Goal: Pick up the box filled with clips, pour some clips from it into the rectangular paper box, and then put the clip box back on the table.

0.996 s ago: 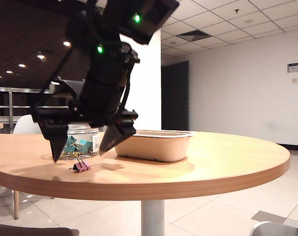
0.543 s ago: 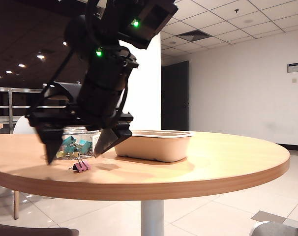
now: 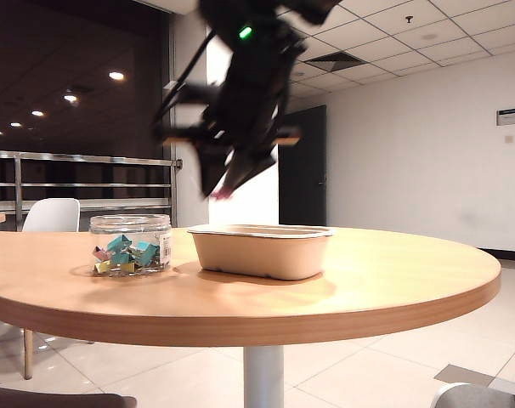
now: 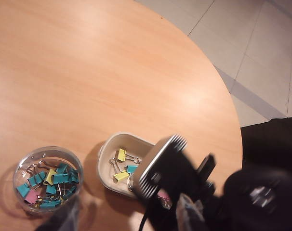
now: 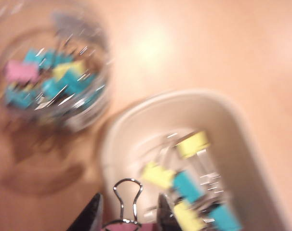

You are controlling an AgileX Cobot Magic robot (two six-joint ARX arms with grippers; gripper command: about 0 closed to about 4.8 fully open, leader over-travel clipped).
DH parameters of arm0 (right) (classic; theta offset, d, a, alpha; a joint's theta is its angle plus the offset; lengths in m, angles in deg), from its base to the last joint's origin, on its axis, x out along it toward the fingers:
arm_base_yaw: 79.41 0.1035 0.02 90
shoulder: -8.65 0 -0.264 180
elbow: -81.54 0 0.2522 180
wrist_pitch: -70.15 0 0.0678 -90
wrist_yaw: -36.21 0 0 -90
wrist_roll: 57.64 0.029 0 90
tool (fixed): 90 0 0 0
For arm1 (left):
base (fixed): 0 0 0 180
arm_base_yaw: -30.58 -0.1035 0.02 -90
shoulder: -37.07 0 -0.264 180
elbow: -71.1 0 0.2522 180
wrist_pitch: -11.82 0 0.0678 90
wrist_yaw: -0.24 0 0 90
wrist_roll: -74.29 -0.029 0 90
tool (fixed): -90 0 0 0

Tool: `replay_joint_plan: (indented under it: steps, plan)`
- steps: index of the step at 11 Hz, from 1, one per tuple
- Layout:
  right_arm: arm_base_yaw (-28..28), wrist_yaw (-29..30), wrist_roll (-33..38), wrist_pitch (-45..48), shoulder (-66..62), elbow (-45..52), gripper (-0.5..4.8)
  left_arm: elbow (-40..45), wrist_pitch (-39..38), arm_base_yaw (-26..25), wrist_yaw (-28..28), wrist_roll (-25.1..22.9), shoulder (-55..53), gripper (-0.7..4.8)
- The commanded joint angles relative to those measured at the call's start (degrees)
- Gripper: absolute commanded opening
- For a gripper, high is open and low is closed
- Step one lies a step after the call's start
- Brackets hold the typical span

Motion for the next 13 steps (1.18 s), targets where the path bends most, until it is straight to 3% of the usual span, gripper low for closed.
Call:
replay_joint_plan:
  steps: [1, 4, 5, 6, 7, 8, 10, 11, 12, 13]
  plan:
    - [-5.2, 0.1, 0.6, 3.1, 0.2, -0.3, 0.08, -0.3, 0.4, 0.0, 0.3, 0.0, 0.2, 2.69]
    - [-9.7, 7.2, 0.7, 3.9, -2.0, -0.3, 2.46, -0.3, 0.4, 0.0, 0.3, 0.0, 0.3, 2.69]
    - [-10.9, 11.8, 0.7, 2.4, -2.6, -0.3, 3.56, -0.3, 0.4, 0.0, 0.2, 0.0, 0.3, 2.69]
    - [-10.9, 9.7, 0.0, 0.1, 1.2, -3.3, 0.08, -0.3, 0.4, 0.0, 0.0, -0.2, 1.6, 2.06]
    - [-10.9, 6.6, -2.3, -1.7, 3.1, -5.0, -0.01, -0.3, 0.1, 0.0, -0.4, -1.4, 2.6, 1.98]
    - [-10.9, -6.6, -5.5, -9.4, 13.5, -10.0, -0.01, -0.3, -5.7, 0.0, -5.1, -6.3, 9.5, -0.06]
    - [-11.1, -8.2, -5.3, -15.3, 23.3, -9.2, -0.01, 0.1, -13.8, 0.0, -10.8, -9.4, 15.7, -0.06]
    - [-11.1, -7.1, -5.3, -13.6, 40.1, 5.1, -0.01, 12.4, -12.7, 0.0, -15.9, -9.5, 30.6, -0.06]
    - [-11.1, -4.7, -5.3, -9.4, 45.7, 13.0, -0.01, 19.9, -7.0, 0.0, -15.8, -9.8, 37.2, -0.06]
    - [-11.3, -1.6, -5.3, 11.3, 62.7, 46.1, -0.01, 43.9, 8.5, 0.0, -15.9, -11.5, 57.5, -0.06]
